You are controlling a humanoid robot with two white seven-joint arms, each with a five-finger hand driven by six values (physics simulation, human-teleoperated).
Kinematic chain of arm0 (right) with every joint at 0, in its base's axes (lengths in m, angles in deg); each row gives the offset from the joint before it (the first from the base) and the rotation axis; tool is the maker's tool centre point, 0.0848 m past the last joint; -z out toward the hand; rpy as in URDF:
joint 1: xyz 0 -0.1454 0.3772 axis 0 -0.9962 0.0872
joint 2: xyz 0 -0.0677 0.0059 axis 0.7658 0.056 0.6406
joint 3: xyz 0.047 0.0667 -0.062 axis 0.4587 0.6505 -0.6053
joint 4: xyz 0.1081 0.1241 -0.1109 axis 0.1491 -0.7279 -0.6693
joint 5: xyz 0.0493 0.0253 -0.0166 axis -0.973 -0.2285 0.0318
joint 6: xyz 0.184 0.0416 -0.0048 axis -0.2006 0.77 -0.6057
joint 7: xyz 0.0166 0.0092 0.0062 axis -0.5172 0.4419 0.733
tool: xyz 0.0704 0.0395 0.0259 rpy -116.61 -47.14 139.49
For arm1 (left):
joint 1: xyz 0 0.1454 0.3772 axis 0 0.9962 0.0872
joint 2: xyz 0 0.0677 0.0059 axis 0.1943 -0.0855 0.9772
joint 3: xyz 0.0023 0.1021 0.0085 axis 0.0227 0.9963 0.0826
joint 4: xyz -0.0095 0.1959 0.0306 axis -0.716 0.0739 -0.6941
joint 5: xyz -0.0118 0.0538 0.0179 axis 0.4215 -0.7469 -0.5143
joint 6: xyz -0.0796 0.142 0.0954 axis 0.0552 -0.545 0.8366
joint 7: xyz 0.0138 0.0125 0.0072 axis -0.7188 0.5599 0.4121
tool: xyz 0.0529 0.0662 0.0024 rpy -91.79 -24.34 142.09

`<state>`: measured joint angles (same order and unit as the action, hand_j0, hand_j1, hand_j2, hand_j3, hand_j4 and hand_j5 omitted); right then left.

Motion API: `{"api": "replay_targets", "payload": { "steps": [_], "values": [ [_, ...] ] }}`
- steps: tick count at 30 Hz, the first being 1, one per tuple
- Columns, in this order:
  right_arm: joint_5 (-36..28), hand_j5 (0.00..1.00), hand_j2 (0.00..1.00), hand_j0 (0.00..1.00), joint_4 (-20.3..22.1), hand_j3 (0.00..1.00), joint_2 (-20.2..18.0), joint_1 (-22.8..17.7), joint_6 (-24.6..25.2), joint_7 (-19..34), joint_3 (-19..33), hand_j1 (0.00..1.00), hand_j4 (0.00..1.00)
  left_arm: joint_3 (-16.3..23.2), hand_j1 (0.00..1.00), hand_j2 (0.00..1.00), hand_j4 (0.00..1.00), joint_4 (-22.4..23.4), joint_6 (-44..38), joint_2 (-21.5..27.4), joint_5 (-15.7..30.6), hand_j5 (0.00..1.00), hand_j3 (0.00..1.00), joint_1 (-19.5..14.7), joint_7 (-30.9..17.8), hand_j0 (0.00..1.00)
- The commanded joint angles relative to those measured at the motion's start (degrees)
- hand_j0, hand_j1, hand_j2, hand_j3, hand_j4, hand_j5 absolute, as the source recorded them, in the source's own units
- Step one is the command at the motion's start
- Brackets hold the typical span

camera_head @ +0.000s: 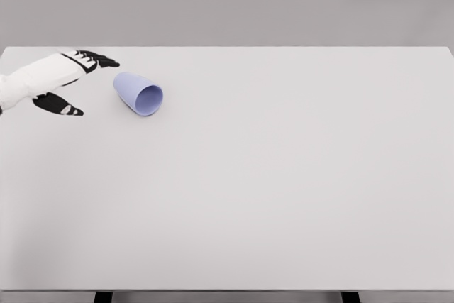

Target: Flip the cup with left arm and place it on the table

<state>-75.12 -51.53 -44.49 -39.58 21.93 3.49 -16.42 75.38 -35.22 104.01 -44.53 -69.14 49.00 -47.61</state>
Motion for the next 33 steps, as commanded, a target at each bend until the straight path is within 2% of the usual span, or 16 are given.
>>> {"api": "replay_targets", "payload": {
  "steps": [1, 5, 8, 11, 14, 15, 16, 17, 18, 19, 23, 28, 31, 33],
  "values": [
    [0.0, 1.00, 1.00, 1.00, 0.0, 1.00, 0.0, 0.0, 0.0, 0.0, 0.0, 1.00, 1.00, 0.5, 1.00, 1.00, 1.00, 0.1, -0.1, -0.3, 0.1, 1.00, 1.00, 0.0, 0.0, 1.00],
    [0.0, 1.00, 1.00, 1.00, -0.1, 1.00, 0.0, 0.0, 0.0, 0.0, 0.0, 1.00, 1.00, 0.6, 1.00, 1.00, 1.00, 2.1, -0.1, -0.4, -0.3, 1.00, 1.00, -0.3, -0.1, 1.00],
    [0.0, 1.00, 1.00, 1.00, -0.1, 1.00, 0.0, 0.0, 0.0, 0.0, 0.0, 1.00, 1.00, 0.6, 1.00, 1.00, 1.00, 2.1, -0.1, -0.4, -4.6, 1.00, 1.00, -1.0, -0.2, 1.00],
    [0.0, 1.00, 1.00, 1.00, -0.1, 1.00, 0.0, 0.0, 0.0, 0.0, 0.0, 1.00, 1.00, 1.0, 1.00, 1.00, 1.00, 2.7, -0.1, 0.3, -6.2, 1.00, 1.00, -3.3, -0.3, 1.00],
    [0.0, 1.00, 1.00, 1.00, -0.1, 1.00, 0.0, 0.0, 0.0, 0.0, 0.0, 1.00, 1.00, 10.0, 1.00, 1.00, 1.00, 13.0, -0.1, -3.1, -7.4, 1.00, 1.00, -11.8, -1.9, 1.00],
    [0.0, 1.00, 1.00, 1.00, -0.1, 1.00, 0.0, 0.0, 0.0, 0.0, 0.0, 1.00, 1.00, 15.7, 1.00, 1.00, 1.00, 15.9, -0.1, -2.9, -6.6, 1.00, 1.00, -16.2, -1.2, 1.00],
    [0.0, 1.00, 1.00, 1.00, -0.1, 1.00, 0.0, 0.0, 0.0, 0.0, 0.0, 1.00, 1.00, 23.4, 1.00, 1.00, 1.00, 21.0, -0.1, -2.9, -4.0, 1.00, 1.00, -22.0, -0.5, 1.00],
    [0.0, 1.00, 1.00, 1.00, -0.1, 1.00, 0.0, 0.0, 0.0, 0.0, 0.0, 1.00, 1.00, 28.3, 1.00, 1.00, 1.00, 24.1, -0.1, -2.9, -2.1, 1.00, 1.00, -24.6, -0.5, 1.00],
    [0.0, 1.00, 1.00, 1.00, -0.1, 1.00, 0.0, 0.0, 0.0, 0.0, 0.1, 1.00, 1.00, 34.3, 1.00, 1.00, 1.00, 24.6, -0.1, -3.0, -1.9, 1.00, 1.00, -27.3, -0.7, 1.00],
    [0.0, 1.00, 1.00, 1.00, -0.1, 1.00, 0.0, 0.0, 0.0, 0.0, 0.0, 1.00, 1.00, 35.8, 1.00, 1.00, 1.00, 24.6, -0.1, -3.0, -2.0, 1.00, 1.00, -28.0, -0.7, 1.00],
    [0.0, 1.00, 1.00, 1.00, -0.1, 1.00, 0.0, 0.0, 0.0, 0.0, 0.0, 1.00, 1.00, 36.9, 1.00, 1.00, 1.00, 24.8, -0.1, -3.6, -1.9, 1.00, 1.00, -30.2, -1.1, 1.00],
    [0.0, 1.00, 1.00, 1.00, -0.1, 1.00, 0.0, 0.0, 0.0, 0.0, 0.0, 1.00, 1.00, 36.6, 1.00, 1.00, 1.00, 25.2, -0.1, -5.3, -0.6, 1.00, 1.00, -30.5, -0.2, 1.00],
    [0.0, 1.00, 1.00, 1.00, -0.1, 1.00, 0.0, 0.0, 0.0, 0.0, 0.0, 1.00, 1.00, 36.6, 1.00, 1.00, 1.00, 26.9, -0.1, -5.8, -0.3, 1.00, 1.00, -30.5, 3.7, 1.00],
    [0.0, 1.00, 1.00, 1.00, -0.1, 1.00, 0.0, 0.0, 0.0, 0.0, 0.0, 1.00, 1.00, 36.8, 1.00, 1.00, 1.00, 28.3, -0.1, -7.5, -0.4, 1.00, 1.00, -30.5, 4.1, 1.00]
  ]
}}
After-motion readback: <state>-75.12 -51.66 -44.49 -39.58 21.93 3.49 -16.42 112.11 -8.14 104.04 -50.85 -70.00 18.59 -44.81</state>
